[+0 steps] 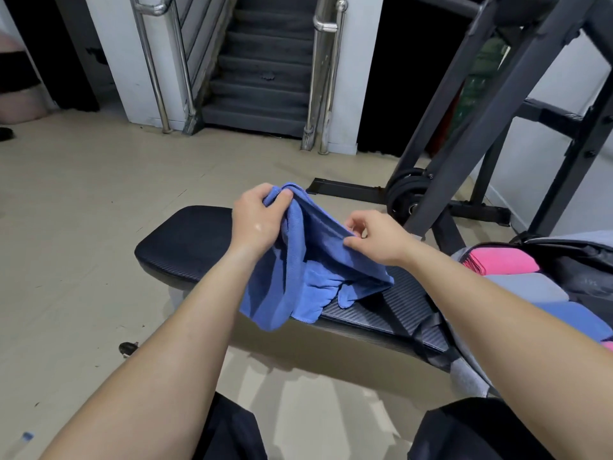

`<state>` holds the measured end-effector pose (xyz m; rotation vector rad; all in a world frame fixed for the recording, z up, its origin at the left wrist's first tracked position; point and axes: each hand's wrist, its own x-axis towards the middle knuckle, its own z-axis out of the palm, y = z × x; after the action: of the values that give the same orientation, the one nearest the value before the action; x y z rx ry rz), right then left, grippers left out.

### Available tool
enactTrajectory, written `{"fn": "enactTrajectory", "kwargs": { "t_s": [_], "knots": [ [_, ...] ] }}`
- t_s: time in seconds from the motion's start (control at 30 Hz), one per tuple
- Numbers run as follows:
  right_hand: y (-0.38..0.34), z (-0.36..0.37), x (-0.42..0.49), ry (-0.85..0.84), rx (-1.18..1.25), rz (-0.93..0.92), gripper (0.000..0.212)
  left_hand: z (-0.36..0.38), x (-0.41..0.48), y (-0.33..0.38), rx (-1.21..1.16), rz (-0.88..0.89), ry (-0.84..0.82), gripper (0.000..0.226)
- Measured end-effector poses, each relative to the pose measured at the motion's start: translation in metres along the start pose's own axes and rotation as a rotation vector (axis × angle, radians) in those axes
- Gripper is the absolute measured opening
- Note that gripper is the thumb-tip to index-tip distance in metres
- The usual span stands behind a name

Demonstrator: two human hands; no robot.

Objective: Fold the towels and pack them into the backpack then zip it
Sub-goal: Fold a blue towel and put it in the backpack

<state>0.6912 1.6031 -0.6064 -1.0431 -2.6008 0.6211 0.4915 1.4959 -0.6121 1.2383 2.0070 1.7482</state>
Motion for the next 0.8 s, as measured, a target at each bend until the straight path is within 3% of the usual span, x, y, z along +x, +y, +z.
{"fn": "enactTrajectory", "kwargs": {
  "t_s": [0.27, 0.37, 0.5, 0.6, 0.67, 0.8],
  "knots": [
    [0.039, 0.015, -0.005, 0.058, -0.017, 0.185, 0.002, -0.008, 0.006, 0.000, -0.027, -0.054, 0.142, 0.045],
    [0.043, 0.006, -0.005, 0.104, -0.085, 0.203, 0.015, -0.010, 0.006, -0.009, 0.056, -0.108, 0.188, 0.042],
    [0.029, -0.027, 0.004, 0.316, -0.021, 0.148, 0.016, -0.009, 0.005, -0.017, 0.254, -0.223, -0.036, 0.022],
    [0.002, -0.046, 0.011, 0.283, -0.015, 0.038, 0.015, 0.006, -0.008, -0.001, 0.214, -0.129, -0.234, 0.053],
    [-0.014, -0.049, 0.013, 0.221, -0.022, -0.021, 0.013, 0.020, -0.015, 0.012, 0.110, -0.037, -0.313, 0.054],
    [-0.025, -0.039, 0.016, 0.159, -0.023, -0.087, 0.015, 0.042, -0.020, 0.013, 0.131, 0.102, -0.374, 0.012]
  ]
}}
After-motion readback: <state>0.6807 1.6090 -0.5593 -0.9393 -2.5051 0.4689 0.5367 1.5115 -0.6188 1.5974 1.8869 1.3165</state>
